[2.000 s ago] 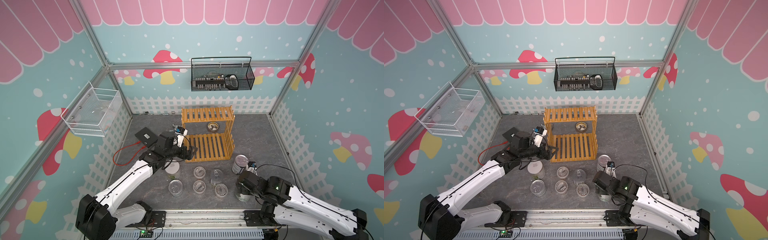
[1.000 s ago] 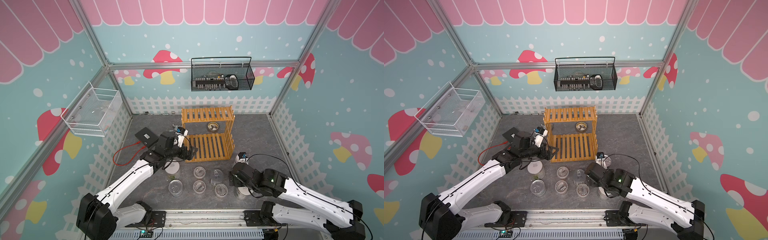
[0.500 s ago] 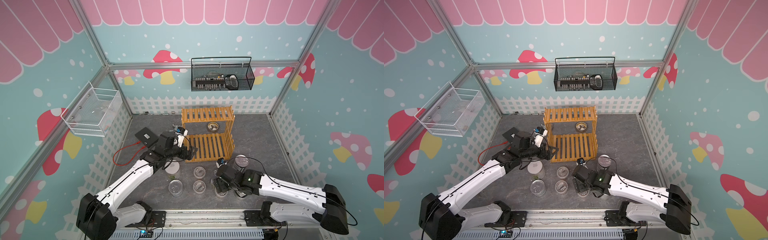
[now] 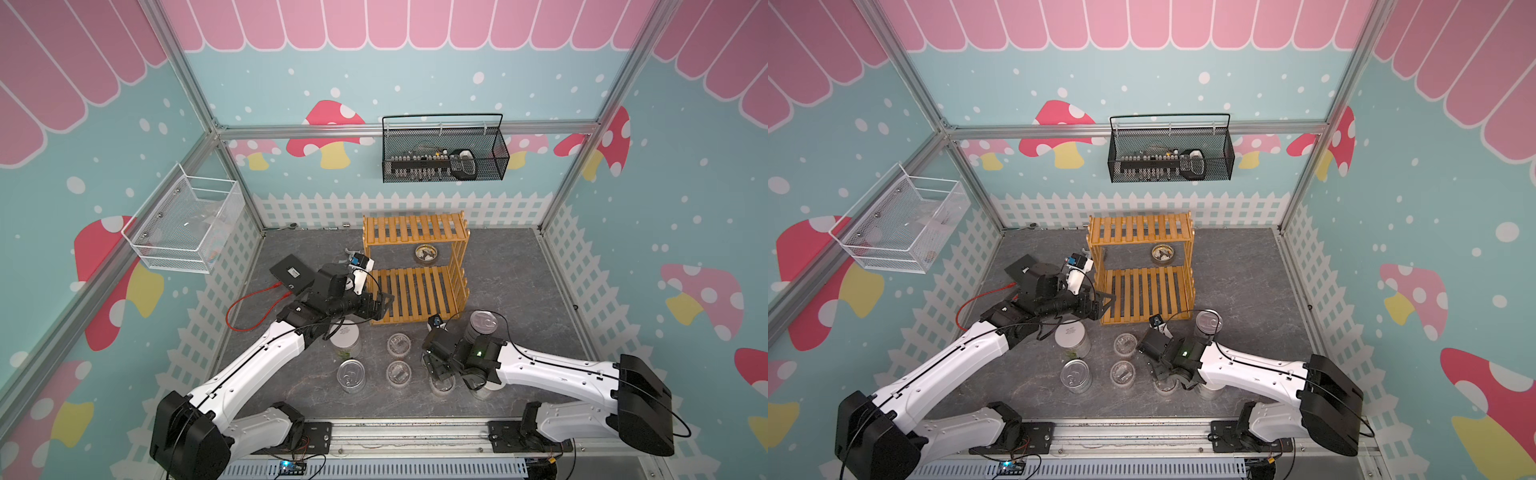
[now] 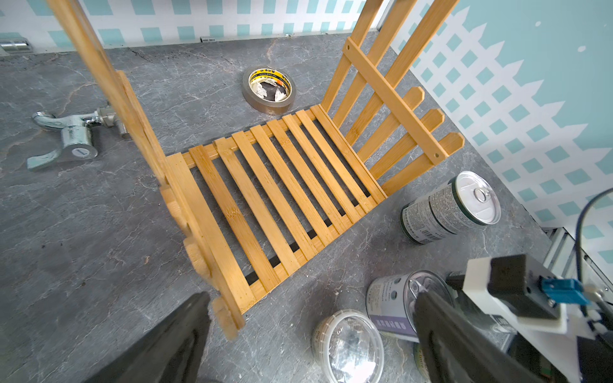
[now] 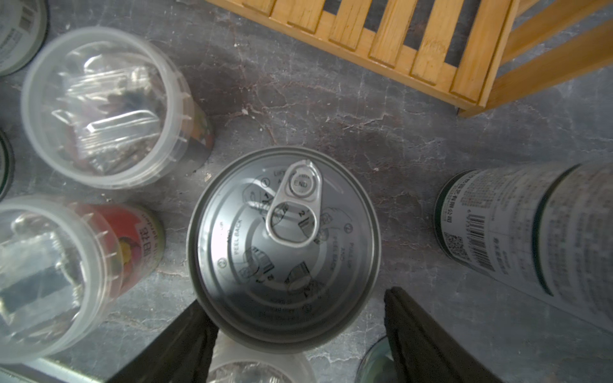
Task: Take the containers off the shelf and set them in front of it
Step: Move the container to the center of the board, then reset both arms
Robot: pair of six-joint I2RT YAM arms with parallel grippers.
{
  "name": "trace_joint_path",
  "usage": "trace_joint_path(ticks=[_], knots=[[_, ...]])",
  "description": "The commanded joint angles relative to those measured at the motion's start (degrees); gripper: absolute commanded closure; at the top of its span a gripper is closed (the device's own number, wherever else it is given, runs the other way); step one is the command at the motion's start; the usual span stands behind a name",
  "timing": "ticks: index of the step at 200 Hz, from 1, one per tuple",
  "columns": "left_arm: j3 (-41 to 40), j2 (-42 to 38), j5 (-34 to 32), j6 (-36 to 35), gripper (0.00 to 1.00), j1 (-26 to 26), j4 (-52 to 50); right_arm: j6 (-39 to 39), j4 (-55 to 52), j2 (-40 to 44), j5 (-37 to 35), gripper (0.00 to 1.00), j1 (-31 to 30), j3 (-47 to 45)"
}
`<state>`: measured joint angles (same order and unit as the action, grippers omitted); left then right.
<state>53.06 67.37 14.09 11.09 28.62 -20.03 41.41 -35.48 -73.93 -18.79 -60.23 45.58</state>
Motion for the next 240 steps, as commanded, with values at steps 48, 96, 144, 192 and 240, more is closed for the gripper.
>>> trace_joint_path(ticks=[48,96,144,192,240], knots=[[-0.26,-1.85,-1.33,-1.06,0.01,-0.34,-1.24,-6.46,3.82,-0.47,0.12,0.19,4.51,2.24],[-1.18,-7.92,-3.40,0.52,0.01,-0.67,-2.45,-10.59,4.07,4.01,2.61,0.09,5.57,6.03],[-4.15,-14.00,-10.00,4.78,0.01,-9.43,-0.42,-18.64,4.37,5.96,3.16,0.04,15.80,11.92],[-14.91,-16.75,-18.79,11.53,0.01,-21.73,16.96,-25.44,13.60,8.62,4.96,0.01,32.65,12.41],[-21.36,-6.76,-29.91,8.73,0.01,-24.09,32.88,-23.72,26.65,10.52,2.43,0.01,50.18,4.31]])
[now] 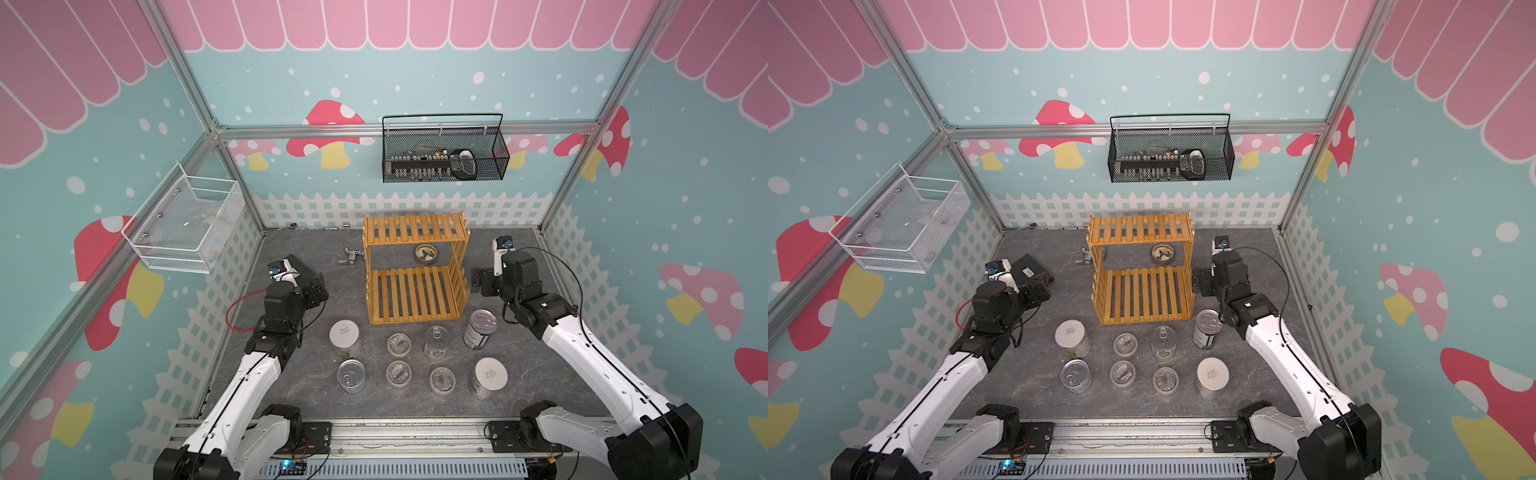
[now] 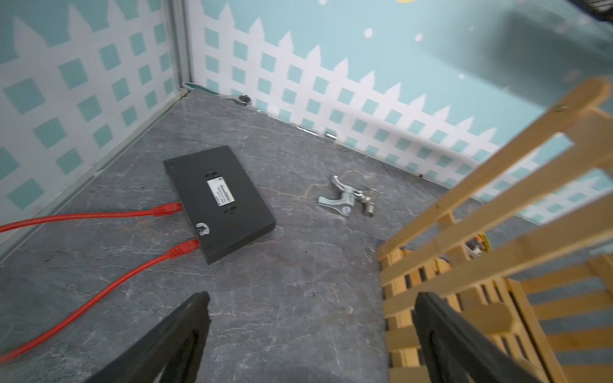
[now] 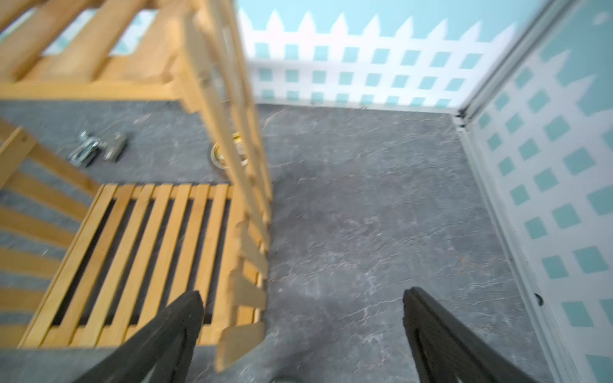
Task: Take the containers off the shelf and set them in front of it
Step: Reset both arms
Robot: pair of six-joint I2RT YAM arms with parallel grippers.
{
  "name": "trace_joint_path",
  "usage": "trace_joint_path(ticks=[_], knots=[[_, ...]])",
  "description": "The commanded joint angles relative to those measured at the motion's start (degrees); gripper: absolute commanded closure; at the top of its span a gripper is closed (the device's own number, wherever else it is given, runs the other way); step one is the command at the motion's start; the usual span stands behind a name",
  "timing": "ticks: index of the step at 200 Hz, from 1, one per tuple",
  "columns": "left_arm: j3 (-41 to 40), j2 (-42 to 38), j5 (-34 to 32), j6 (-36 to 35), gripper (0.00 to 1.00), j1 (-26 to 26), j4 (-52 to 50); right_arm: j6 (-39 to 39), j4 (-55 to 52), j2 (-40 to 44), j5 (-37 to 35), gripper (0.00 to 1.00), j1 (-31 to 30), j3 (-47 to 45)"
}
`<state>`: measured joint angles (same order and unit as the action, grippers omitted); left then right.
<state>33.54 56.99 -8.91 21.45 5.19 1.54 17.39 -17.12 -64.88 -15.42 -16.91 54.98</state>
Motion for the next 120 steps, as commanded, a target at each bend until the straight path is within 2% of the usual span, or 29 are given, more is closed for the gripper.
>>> trace_joint_path(ticks=[1,12,28,44,82,103,120], knots=[[-2.00,3.81,-7.00,-1.87,0.01,-0.68,11.65,0.38,8.66,1.54,-0.89,0.01,7.36,-5.38],[-3.59,5.23,-7.33,-3.61,0.01,-1.53,15.25,0.80,13.53,2.26,0.52,0.01,11.97,-9.14],[-6.44,6.56,-4.07,-5.44,0.01,-3.85,22.38,0.54,22.20,2.12,4.62,0.01,16.44,-14.82],[-10.92,8.15,-2.79,-7.35,0.01,-4.44,31.81,-2.48,32.10,0.03,3.21,0.01,17.17,-20.15],[-14.11,14.65,-2.59,-12.65,0.01,-4.48,42.59,-7.00,47.75,-8.38,4.29,0.01,19.68,-26.59],[-14.26,17.35,-0.21,-13.52,0.01,-4.43,45.15,-8.73,56.50,-10.11,6.25,0.01,20.22,-29.98],[-14.16,18.84,0.47,-13.93,0.01,-4.56,46.51,-9.33,59.64,-11.20,7.45,0.01,20.49,-30.84]])
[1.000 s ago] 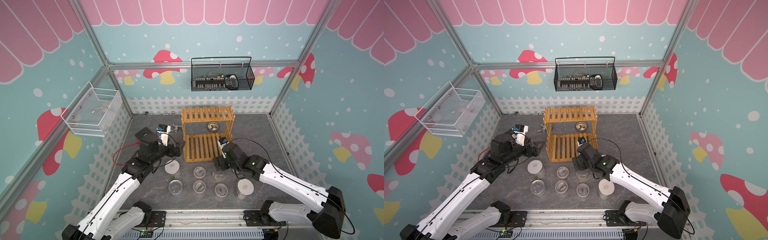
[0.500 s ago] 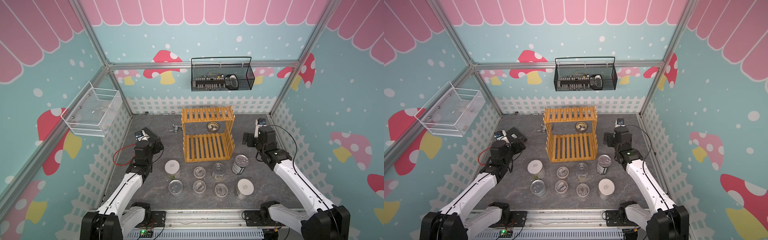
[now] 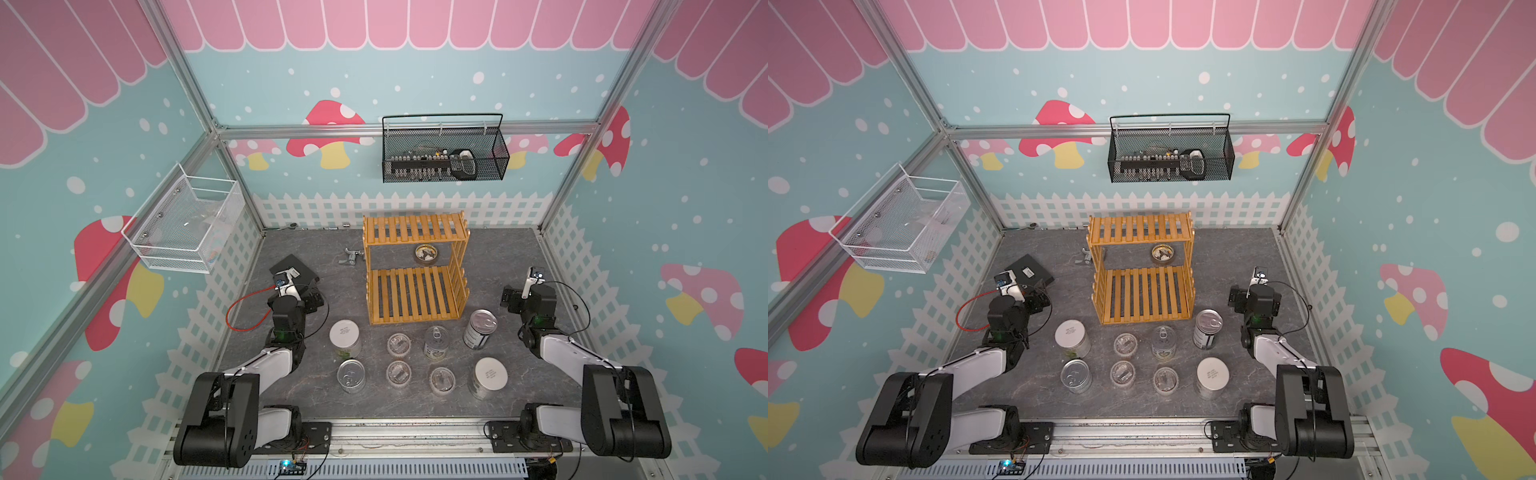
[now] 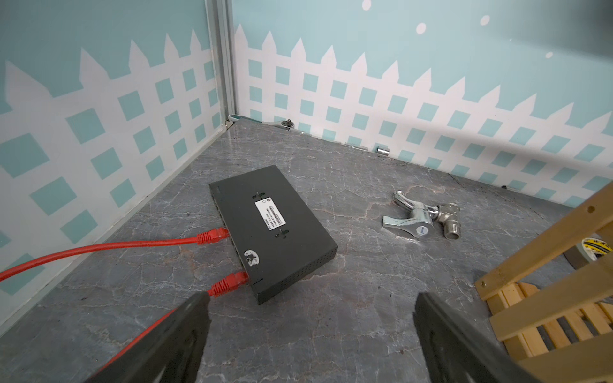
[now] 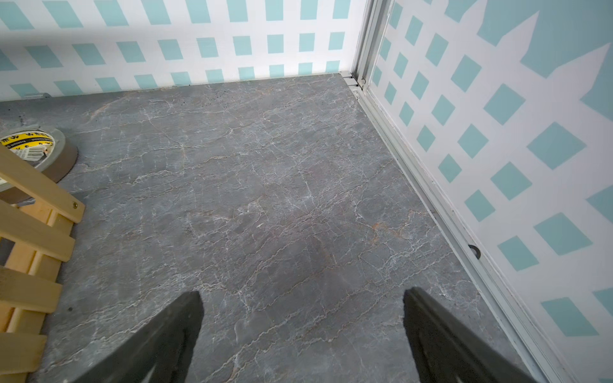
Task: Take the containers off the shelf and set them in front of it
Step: Reset both arms
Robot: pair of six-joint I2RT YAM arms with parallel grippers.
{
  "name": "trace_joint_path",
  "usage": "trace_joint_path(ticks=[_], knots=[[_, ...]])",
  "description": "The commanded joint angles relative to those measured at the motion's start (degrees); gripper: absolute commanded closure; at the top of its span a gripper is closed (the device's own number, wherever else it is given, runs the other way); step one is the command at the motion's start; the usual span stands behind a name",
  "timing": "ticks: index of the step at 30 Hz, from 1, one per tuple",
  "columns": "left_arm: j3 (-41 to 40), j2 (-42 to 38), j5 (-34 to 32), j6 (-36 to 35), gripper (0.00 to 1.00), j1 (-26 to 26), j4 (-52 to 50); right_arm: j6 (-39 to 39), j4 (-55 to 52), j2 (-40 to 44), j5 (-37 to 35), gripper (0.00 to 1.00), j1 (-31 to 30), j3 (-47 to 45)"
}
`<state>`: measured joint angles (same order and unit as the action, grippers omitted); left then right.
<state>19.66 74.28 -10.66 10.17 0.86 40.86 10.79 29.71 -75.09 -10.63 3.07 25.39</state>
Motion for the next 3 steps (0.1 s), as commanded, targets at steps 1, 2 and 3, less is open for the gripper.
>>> trace_joint_path(ticks=[1,2,3], knots=[[-0.30,1.60,2.22,-2.72,0.01,-0.24,7.25,-2.76,12.90,-1.05,2.69,0.01,0.52,-1.23],[-0.32,1.82,3.60,-3.09,0.01,-0.16,7.47,-2.96,13.68,-1.46,2.66,0.01,0.45,-1.52],[-0.10,1.72,4.05,-3.31,0.01,-0.24,7.19,-3.05,14.32,-1.75,2.59,0.01,0.61,-1.65]])
